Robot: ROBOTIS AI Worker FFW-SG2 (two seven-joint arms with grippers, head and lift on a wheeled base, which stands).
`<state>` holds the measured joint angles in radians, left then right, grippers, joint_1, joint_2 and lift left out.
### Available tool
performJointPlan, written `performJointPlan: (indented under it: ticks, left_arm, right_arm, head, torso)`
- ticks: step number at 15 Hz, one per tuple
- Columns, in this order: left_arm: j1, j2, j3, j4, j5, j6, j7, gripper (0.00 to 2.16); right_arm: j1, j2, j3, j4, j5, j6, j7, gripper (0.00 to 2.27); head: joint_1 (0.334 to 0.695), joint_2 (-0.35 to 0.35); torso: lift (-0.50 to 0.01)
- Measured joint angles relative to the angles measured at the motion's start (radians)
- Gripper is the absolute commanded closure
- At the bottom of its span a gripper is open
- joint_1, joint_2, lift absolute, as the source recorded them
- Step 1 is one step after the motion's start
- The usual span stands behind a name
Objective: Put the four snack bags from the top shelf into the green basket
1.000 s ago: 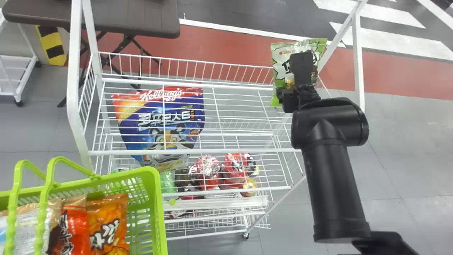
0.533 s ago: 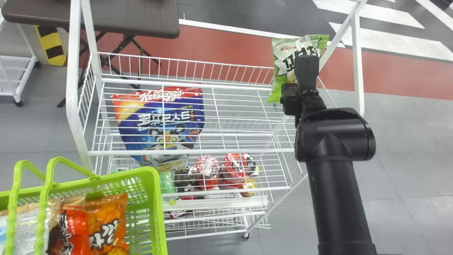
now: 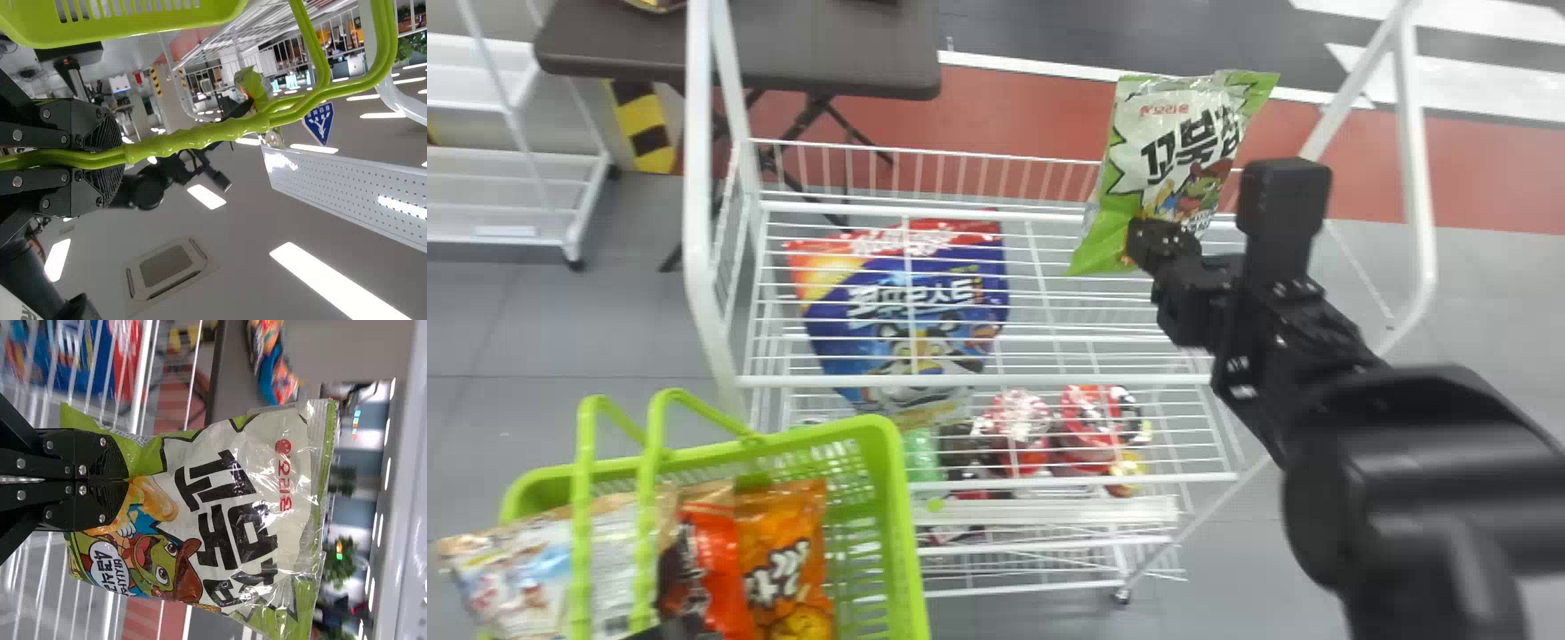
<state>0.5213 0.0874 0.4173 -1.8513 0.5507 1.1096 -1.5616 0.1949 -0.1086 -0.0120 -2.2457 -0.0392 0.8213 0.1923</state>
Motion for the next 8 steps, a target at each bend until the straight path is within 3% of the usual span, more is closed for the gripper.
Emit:
performJointPlan:
  ticks: [3, 5, 8]
  left_arm:
    - [-0.008, 0.0, -0.001, 0.005, -0.001, 0.0, 0.001, 2.15]
    - [-0.013, 0.0, -0.003, 0.006, -0.002, 0.0, 0.002, 2.15]
    - [-0.016, 0.0, -0.008, 0.008, -0.007, 0.0, 0.004, 2.15]
  right_arm:
    - [0.145, 0.001, 0.052, -0.163, -0.172, 0.057, 0.044, 2.26]
    - [0.212, 0.0, 0.081, -0.213, -0.297, 0.092, 0.082, 2.26]
    - [0.277, -0.005, 0.117, -0.248, -0.464, 0.108, 0.127, 2.26]
  head:
    - [0.695, 0.059]
    - [0.695, 0.172]
    - [0.695, 0.274]
  torso:
    - [0.0]
    - [0.0]
    - [0.0]
